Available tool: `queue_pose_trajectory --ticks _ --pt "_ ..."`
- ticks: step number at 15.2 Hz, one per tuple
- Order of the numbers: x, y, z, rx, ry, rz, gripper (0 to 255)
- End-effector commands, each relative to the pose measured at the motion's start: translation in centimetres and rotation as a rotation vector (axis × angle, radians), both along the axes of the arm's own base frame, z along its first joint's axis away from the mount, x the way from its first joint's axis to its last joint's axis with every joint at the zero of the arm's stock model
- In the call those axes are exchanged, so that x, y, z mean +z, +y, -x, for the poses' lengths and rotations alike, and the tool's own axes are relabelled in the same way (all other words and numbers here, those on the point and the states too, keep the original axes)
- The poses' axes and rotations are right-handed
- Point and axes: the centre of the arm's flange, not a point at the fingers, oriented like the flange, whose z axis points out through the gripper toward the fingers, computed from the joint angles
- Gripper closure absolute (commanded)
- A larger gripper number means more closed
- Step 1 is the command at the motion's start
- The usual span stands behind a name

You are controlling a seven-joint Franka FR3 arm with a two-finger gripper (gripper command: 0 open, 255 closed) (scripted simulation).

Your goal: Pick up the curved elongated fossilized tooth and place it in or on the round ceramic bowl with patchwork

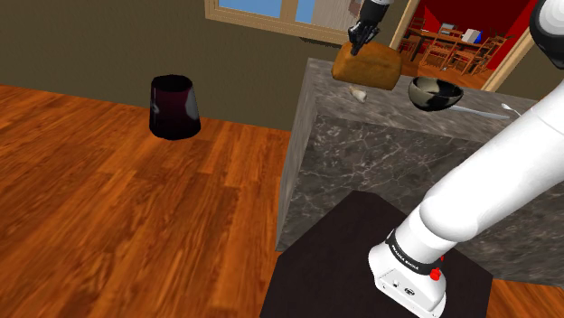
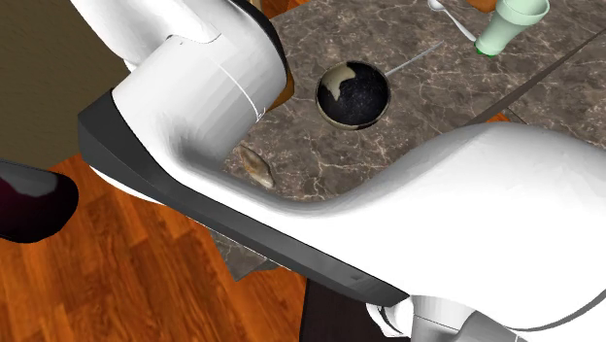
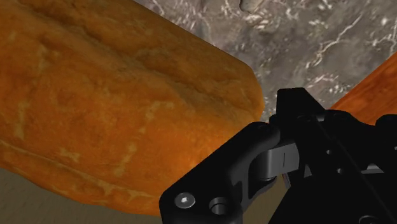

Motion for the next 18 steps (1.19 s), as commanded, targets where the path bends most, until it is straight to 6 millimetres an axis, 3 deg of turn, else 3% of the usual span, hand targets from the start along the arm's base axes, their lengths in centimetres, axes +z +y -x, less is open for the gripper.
queue_pose_trajectory --ticks 1,9,18 --pt "0.0 0.0 0.0 0.000 0.000 0.000 0" --pt "-7.4 1.5 2.9 -0.303 0.201 -0.093 0" --pt "-11.7 1.2 3.3 -0.317 0.211 -0.097 0"
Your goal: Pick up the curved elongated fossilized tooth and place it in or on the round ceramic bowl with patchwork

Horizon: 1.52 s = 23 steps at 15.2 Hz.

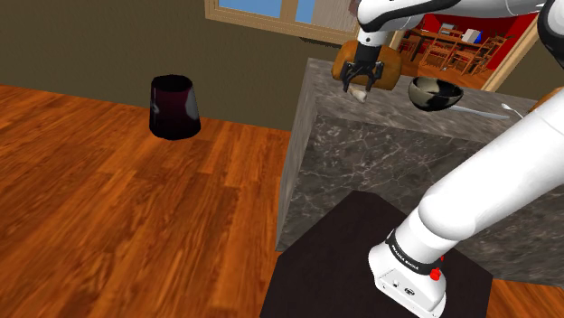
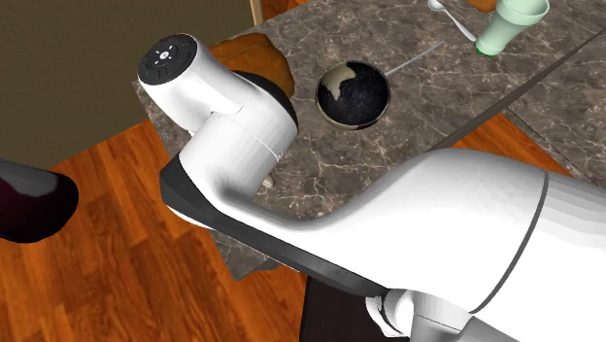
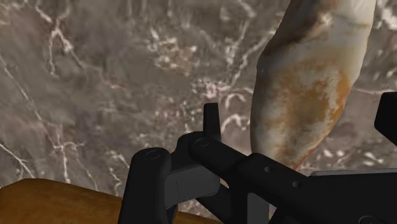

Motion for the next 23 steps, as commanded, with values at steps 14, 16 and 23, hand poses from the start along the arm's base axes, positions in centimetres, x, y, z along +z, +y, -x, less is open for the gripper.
queue_pose_trajectory --ticks 14,16,23 --pt "-0.3 0.0 0.0 0.000 -0.001 0.000 255" --pt "-0.3 0.0 0.0 0.000 -0.001 0.000 255" --pt "2.8 0.0 0.0 0.000 -0.001 0.000 255"
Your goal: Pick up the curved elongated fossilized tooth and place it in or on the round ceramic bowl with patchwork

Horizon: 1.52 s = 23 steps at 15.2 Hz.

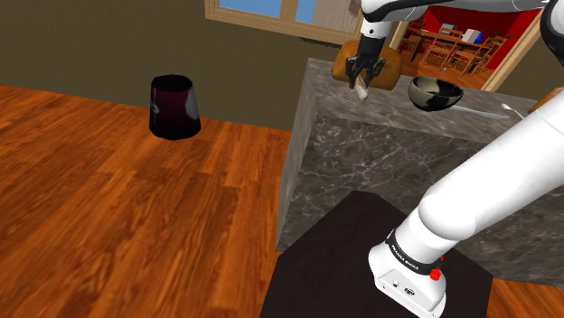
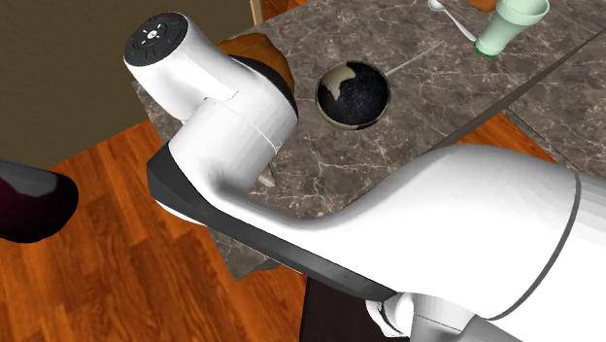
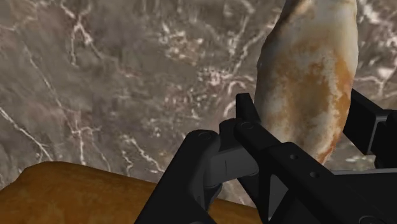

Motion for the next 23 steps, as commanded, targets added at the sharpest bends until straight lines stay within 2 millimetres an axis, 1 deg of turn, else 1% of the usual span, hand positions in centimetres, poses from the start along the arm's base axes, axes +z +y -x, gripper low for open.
queue_pose_trajectory --ticks 1,23 --pt "1.0 0.0 -0.1 0.000 0.000 0.000 255" --pt "12.6 0.0 -0.1 0.000 0.000 0.000 255"
